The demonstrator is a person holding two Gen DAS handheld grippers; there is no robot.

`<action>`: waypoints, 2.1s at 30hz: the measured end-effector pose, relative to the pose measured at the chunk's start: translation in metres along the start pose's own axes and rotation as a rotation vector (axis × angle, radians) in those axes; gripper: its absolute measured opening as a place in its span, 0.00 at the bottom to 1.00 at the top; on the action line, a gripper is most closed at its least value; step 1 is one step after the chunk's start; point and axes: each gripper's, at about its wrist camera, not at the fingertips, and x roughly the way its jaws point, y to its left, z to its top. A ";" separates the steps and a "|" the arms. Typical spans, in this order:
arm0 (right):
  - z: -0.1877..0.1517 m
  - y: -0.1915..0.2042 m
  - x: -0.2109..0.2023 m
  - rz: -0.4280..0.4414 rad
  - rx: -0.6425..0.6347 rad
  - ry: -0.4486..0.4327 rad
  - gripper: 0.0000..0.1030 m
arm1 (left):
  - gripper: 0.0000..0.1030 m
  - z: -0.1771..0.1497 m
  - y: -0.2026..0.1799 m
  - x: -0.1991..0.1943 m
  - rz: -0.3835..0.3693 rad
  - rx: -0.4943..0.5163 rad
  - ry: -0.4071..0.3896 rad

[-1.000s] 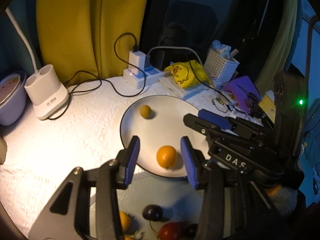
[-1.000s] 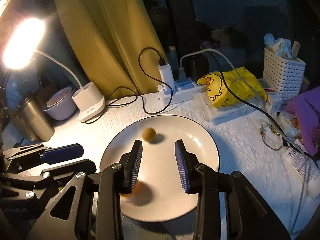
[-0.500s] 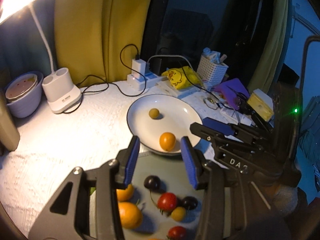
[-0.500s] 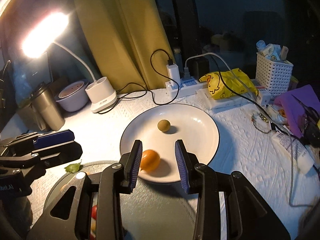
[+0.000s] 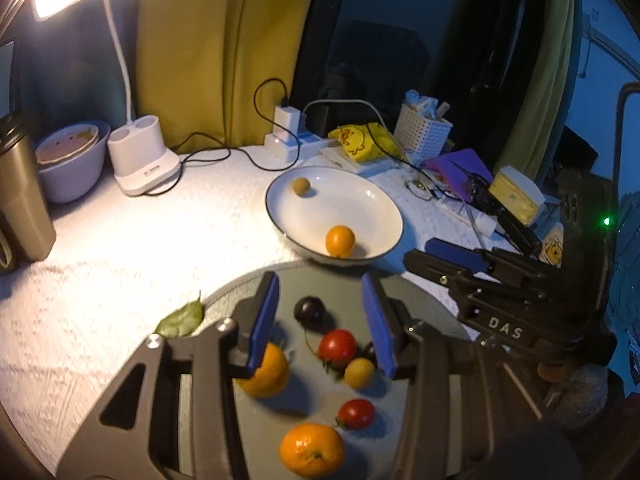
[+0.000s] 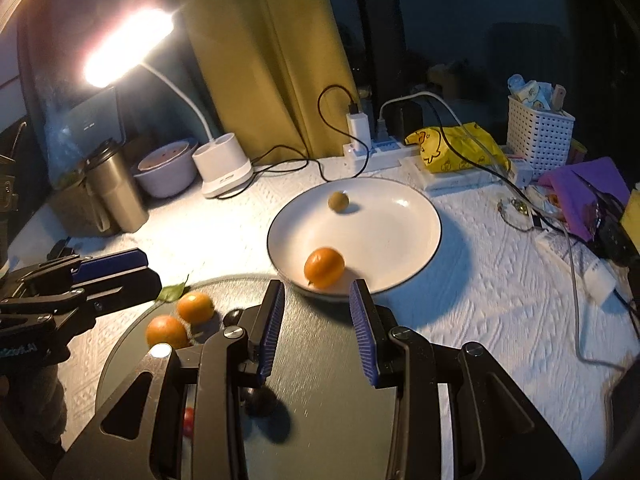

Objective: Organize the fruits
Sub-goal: 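Move both grippers back over the tray, left gripper toward the large tangerine, then grasp the large tangerine with the left gripper while the right gripper grasps a red cherry tomato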

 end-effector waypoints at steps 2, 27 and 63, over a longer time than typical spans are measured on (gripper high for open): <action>-0.003 0.001 -0.003 0.000 -0.001 0.004 0.35 | 0.43 -0.007 0.000 -0.002 0.001 0.002 0.004; -0.053 0.038 -0.024 0.020 -0.015 0.068 0.35 | 0.44 -0.088 0.006 -0.009 0.000 -0.031 0.118; -0.079 0.083 0.011 0.142 -0.042 0.217 0.35 | 0.43 -0.098 0.023 -0.024 -0.039 -0.014 0.092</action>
